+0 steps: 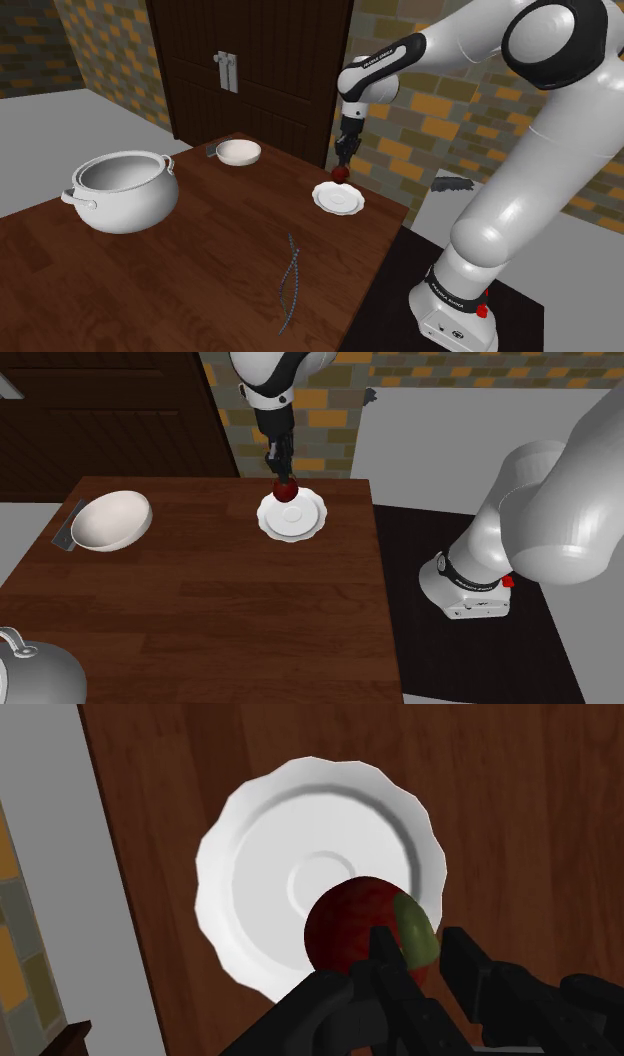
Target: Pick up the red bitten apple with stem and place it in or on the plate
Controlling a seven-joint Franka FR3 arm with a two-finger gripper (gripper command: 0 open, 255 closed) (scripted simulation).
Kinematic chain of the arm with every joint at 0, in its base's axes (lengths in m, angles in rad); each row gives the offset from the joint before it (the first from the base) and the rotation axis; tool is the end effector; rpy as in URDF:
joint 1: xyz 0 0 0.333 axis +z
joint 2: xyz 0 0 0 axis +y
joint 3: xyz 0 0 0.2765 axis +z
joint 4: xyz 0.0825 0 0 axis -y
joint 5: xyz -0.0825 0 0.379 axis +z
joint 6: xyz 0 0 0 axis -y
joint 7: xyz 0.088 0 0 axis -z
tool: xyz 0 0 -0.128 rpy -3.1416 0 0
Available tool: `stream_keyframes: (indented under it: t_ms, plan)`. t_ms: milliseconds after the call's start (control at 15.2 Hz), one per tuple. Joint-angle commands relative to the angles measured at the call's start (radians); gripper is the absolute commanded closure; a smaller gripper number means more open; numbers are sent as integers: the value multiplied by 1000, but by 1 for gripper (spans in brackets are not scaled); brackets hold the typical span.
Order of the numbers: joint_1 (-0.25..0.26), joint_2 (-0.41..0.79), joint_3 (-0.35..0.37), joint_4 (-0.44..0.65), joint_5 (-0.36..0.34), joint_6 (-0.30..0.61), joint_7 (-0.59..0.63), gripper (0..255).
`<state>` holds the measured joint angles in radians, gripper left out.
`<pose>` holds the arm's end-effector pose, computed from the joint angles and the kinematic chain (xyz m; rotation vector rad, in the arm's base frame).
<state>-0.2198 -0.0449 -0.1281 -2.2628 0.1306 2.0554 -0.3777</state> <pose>0.4626 -0.1576 0.3101 -2.9702 0.0594 0.1655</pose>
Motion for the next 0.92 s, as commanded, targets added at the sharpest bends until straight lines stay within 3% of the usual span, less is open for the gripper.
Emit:
stream_keyframes:
  t_ms: [0,858]
  plan:
    - [0,15,-1,-11,4,26,-6,255]
    - [1,109,1,-63,33,169,-39,255]
